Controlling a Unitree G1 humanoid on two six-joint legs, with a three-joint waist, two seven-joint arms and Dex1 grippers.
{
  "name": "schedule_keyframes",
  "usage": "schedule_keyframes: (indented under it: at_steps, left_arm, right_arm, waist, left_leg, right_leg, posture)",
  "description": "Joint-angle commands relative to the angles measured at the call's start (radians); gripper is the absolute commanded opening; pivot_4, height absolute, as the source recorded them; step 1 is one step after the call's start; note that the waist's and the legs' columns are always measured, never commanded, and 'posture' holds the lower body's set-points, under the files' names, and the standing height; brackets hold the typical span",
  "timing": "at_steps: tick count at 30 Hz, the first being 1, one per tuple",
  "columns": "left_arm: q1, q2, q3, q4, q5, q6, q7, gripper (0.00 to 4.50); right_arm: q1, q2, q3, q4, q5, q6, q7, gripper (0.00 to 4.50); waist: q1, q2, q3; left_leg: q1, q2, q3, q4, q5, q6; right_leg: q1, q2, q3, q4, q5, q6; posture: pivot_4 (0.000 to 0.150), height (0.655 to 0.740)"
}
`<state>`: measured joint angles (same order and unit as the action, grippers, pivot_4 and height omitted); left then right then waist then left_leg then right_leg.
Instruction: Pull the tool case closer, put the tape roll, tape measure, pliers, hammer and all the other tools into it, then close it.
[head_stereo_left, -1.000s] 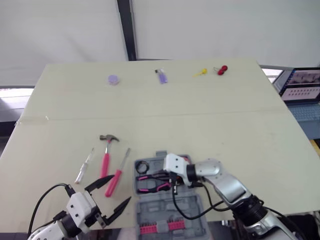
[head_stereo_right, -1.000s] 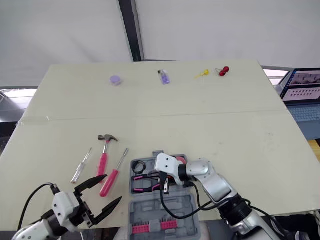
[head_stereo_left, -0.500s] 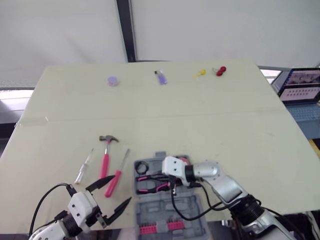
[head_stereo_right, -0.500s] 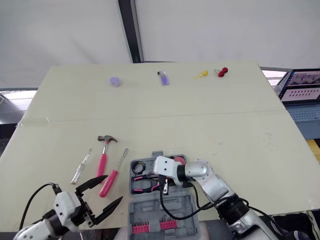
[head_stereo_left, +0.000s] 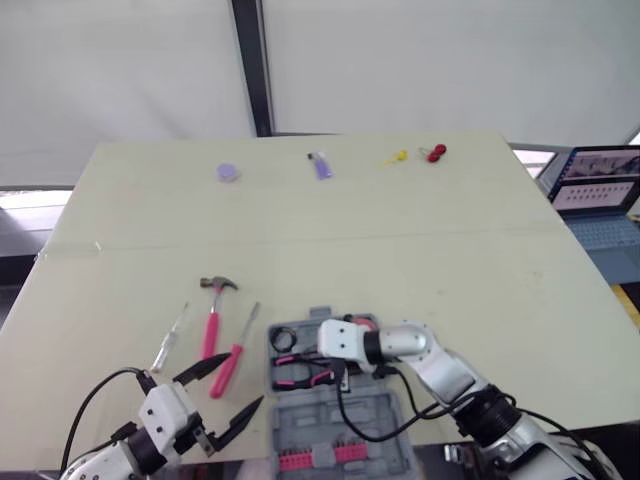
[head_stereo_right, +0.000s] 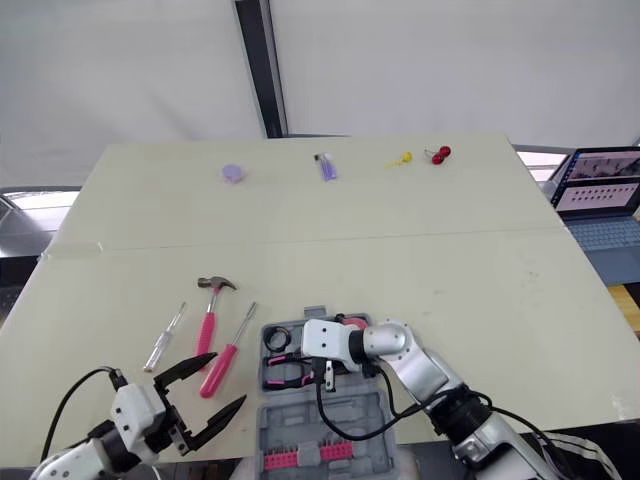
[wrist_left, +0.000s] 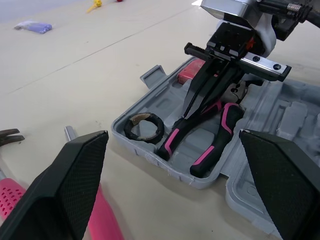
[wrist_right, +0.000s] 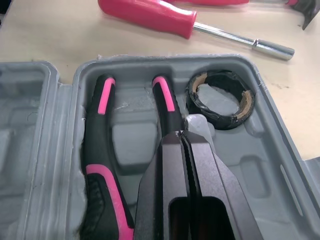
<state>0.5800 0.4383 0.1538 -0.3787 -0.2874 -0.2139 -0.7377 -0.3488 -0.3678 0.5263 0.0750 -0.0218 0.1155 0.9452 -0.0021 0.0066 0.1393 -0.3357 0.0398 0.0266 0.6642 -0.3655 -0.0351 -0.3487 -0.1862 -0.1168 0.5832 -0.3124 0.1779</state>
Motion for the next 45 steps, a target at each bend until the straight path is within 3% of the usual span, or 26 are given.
schedule_keyframes:
  at_steps: [1, 4, 6, 10, 14, 15, 22, 31, 39, 45]
  left_arm:
    - [-0.049, 0.014, 0.003, -0.031, -0.033, 0.086, 0.033, 4.50]
    - [-0.138, 0.038, 0.022, -0.062, -0.079, 0.230, 0.071, 4.50]
    - [-0.209, 0.062, 0.056, -0.063, -0.121, 0.305, 0.089, 4.50]
    - [-0.304, 0.127, 0.165, 0.040, -0.142, 0.355, 0.094, 4.50]
    - [-0.334, 0.164, 0.274, 0.196, -0.088, 0.371, 0.171, 4.50]
    - [-0.338, 0.168, 0.309, 0.236, -0.080, 0.373, 0.199, 4.50]
    - [-0.348, 0.181, 0.515, 0.513, -0.028, 0.353, 0.386, 4.50]
    - [-0.373, 0.196, 0.573, 0.650, 0.004, 0.334, 0.477, 4.50]
    - [-0.386, 0.195, 0.524, 0.566, -0.032, 0.357, 0.401, 4.50]
    - [-0.372, 0.237, 0.378, 0.249, -0.209, 0.464, 0.090, 4.50]
  right_arm:
    - [0.022, 0.011, -0.106, -0.030, 0.113, 0.030, 0.012, 0.06]
    - [0.010, -0.001, -0.210, -0.112, 0.209, 0.107, 0.004, 0.06]
    - [0.017, -0.045, -0.298, -0.168, 0.285, 0.192, 0.014, 0.57]
    - [0.066, -0.171, -0.485, -0.164, 0.378, 0.260, 0.031, 2.38]
    - [0.132, -0.294, -0.653, -0.015, 0.391, 0.206, 0.043, 4.29]
    - [0.147, -0.322, -0.692, 0.034, 0.389, 0.188, 0.043, 4.44]
    - [0.213, -0.432, -0.878, 0.359, 0.335, -0.004, -0.037, 4.44]
    - [0.202, -0.445, -0.954, 0.605, 0.330, -0.159, -0.092, 4.44]
    - [0.188, -0.462, -0.927, 0.533, 0.348, -0.103, -0.036, 4.44]
    - [0.221, -0.509, -0.811, 0.173, 0.424, 0.170, 0.123, 4.44]
  waist:
    - [0.001, 0.002, 0.004]
    - [0.001, 0.003, 0.009]
    - [0.002, 0.003, 0.010]
    - [0.002, 0.002, 0.011]
    - [-0.001, 0.001, 0.014]
    - [-0.001, 0.001, 0.015]
    - [-0.002, -0.002, 0.019]
    - [-0.003, -0.003, 0.021]
    - [-0.005, -0.003, 0.021]
    - [0.002, -0.001, 0.022]
  left_leg:
    - [-0.001, 0.000, 0.000, 0.000, 0.000, 0.000]
    - [-0.006, 0.000, 0.001, 0.002, 0.000, 0.000]
    - [-0.009, 0.001, 0.001, 0.002, 0.000, 0.000]
    - [-0.010, 0.001, 0.001, 0.002, 0.000, 0.000]
    - [-0.009, 0.001, 0.003, 0.001, 0.000, 0.000]
    - [-0.009, 0.001, 0.004, 0.000, 0.000, 0.000]
    - [-0.005, 0.003, 0.009, -0.001, 0.000, 0.000]
    - [-0.004, 0.004, 0.011, -0.001, -0.001, -0.001]
    - [-0.003, 0.005, 0.012, -0.001, -0.001, -0.001]
    - [-0.004, 0.005, 0.012, 0.000, -0.001, -0.001]
  right_leg:
    - [0.000, 0.000, 0.000, 0.000, 0.000, 0.000]
    - [-0.006, 0.000, 0.000, 0.002, 0.000, 0.000]
    - [-0.010, 0.000, 0.000, 0.004, 0.000, 0.000]
    - [-0.011, 0.000, -0.001, 0.002, 0.000, 0.000]
    - [-0.011, 0.000, -0.001, 0.002, 0.000, 0.000]
    - [-0.011, 0.000, -0.001, 0.001, 0.000, 0.000]
    - [-0.011, 0.000, 0.000, 0.002, 0.000, 0.000]
    - [-0.011, 0.000, 0.001, 0.002, 0.000, 0.000]
    - [-0.011, 0.001, 0.001, 0.002, 0.000, 0.000]
    - [-0.011, 0.001, 0.001, 0.003, 0.001, -0.001]
  posture:
    - [0.150, 0.7400]
    - [0.150, 0.7400]
    - [0.150, 0.7400]
    - [0.150, 0.7400]
    - [0.150, 0.7400]
    - [0.150, 0.7400]
    - [0.150, 0.7400]
    - [0.150, 0.7400]
    - [0.150, 0.7400]
    - [0.150, 0.7400]
